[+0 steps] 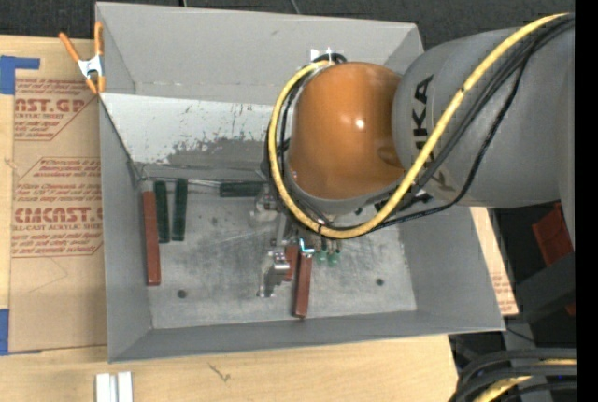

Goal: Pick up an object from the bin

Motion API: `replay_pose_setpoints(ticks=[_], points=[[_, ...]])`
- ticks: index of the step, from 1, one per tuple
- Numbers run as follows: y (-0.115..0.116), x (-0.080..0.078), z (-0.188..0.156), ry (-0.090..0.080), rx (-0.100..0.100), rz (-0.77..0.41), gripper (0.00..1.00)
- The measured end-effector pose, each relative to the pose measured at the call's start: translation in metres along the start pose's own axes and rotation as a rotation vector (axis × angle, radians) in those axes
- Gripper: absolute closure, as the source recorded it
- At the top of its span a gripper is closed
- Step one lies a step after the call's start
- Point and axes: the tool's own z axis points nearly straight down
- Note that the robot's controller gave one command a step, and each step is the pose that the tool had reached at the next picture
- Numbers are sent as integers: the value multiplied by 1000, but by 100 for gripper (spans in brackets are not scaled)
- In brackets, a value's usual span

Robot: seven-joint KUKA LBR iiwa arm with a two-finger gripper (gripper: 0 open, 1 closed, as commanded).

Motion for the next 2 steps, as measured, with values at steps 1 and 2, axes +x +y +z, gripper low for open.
replay_pose_setpoints(ticks=[1, 2], points=[[-1, -2, -4, -8, -1, 1, 0], [-37, -15, 58, -14, -1, -63, 0]])
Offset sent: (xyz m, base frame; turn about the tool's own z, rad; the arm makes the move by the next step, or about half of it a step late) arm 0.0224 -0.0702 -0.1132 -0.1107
